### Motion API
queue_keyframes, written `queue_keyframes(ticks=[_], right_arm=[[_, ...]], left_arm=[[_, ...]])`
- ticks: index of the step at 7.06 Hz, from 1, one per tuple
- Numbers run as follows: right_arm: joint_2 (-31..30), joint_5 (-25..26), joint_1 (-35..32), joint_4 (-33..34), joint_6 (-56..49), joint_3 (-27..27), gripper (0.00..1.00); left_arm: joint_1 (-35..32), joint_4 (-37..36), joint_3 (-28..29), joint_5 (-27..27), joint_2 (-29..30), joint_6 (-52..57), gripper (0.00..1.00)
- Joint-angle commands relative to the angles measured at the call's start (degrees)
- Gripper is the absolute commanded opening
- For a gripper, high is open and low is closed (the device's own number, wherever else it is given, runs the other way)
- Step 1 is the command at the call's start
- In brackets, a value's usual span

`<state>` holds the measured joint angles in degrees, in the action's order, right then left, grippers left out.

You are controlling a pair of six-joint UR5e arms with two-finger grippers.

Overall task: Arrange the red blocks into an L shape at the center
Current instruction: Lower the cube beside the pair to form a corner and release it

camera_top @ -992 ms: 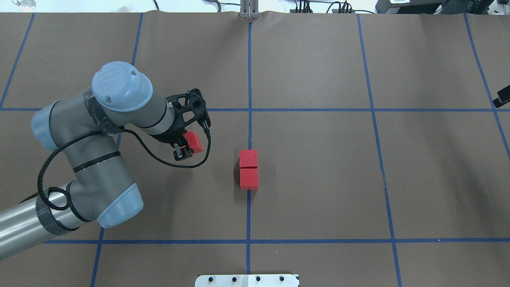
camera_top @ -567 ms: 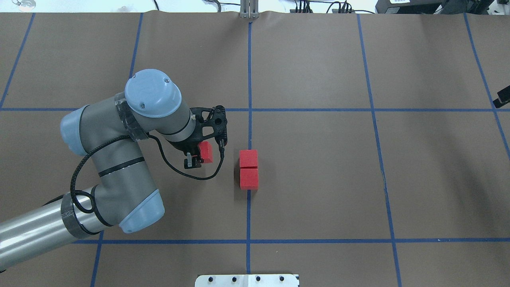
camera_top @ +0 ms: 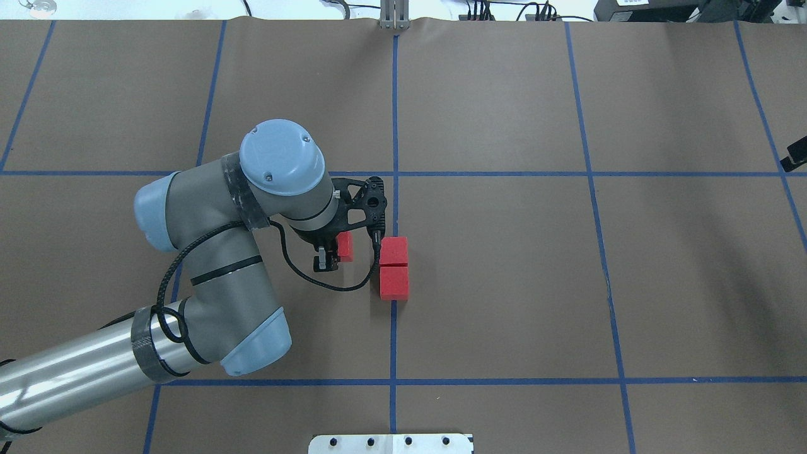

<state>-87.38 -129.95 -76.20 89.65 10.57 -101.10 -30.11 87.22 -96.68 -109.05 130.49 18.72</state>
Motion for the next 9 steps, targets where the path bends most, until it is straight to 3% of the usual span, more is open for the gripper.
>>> queue_keyframes(ticks=[1, 4, 9], right_arm=[[-0.07, 0.04, 0.0, 0.0, 0.07, 0.03, 0.99], [-0.16, 0.04, 0.0, 0.0, -0.02, 0.11, 1.0], [-0.16, 0.04, 0.0, 0.0, -0.02, 0.11, 1.0]], left_arm=[[1.46, -0.47, 2.19, 1.29, 2.21, -0.17, 0.0], [2.34, -0.38, 5.62, 1.47, 4.42, -2.02, 0.01], [2.78, -0.38, 6.15, 1.82, 4.77, -2.02, 0.14]])
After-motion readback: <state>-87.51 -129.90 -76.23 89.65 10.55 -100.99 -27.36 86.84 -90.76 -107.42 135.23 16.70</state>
